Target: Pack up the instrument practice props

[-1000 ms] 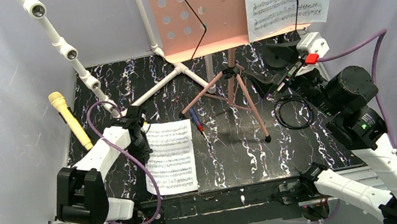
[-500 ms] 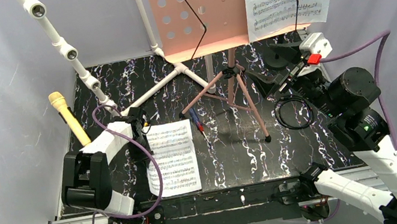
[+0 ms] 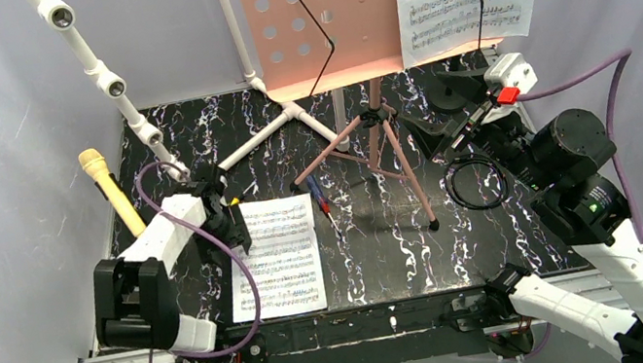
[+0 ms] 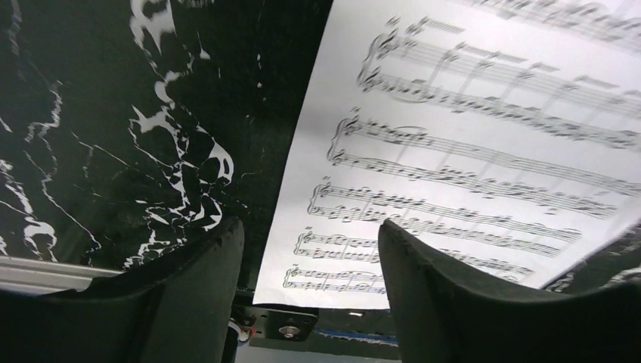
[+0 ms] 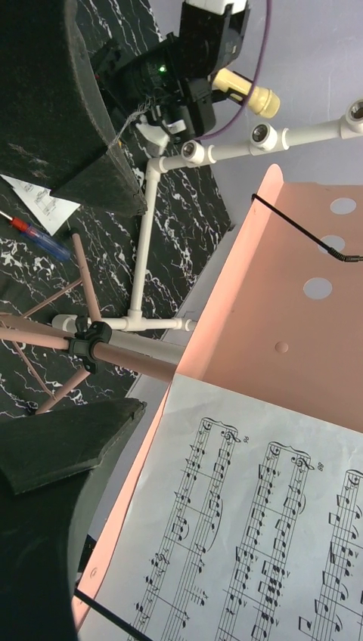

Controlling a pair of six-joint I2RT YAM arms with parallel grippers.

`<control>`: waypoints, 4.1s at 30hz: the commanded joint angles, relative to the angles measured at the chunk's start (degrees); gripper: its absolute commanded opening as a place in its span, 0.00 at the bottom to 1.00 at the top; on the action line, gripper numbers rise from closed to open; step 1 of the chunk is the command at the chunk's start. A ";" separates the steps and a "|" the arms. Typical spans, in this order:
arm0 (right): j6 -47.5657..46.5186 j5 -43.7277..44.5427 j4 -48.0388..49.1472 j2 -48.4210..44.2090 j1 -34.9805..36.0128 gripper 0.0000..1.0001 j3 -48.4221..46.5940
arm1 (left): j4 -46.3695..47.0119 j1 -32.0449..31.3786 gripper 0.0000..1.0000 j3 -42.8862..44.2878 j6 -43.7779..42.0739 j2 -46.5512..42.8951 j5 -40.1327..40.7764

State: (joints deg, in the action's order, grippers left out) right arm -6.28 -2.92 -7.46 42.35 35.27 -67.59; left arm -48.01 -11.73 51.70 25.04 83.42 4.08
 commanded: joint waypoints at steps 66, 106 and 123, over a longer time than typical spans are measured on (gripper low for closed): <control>-1.83 15.50 -12.74 2.48 0.01 0.99 -12.58 | 18.44 -4.00 0.98 16.39 -6.35 -13.62 -0.73; -19.16 43.15 -19.59 27.73 -0.02 0.86 -45.90 | 17.35 -35.81 0.95 73.01 -8.40 0.21 -13.16; -26.21 50.77 -10.86 26.72 -0.09 0.68 -39.27 | 18.11 -43.82 0.87 88.61 -12.57 17.66 2.11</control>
State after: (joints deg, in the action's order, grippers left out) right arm -29.28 44.84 -24.75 70.37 35.27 -108.88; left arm -30.72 -55.27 138.52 13.58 100.44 2.52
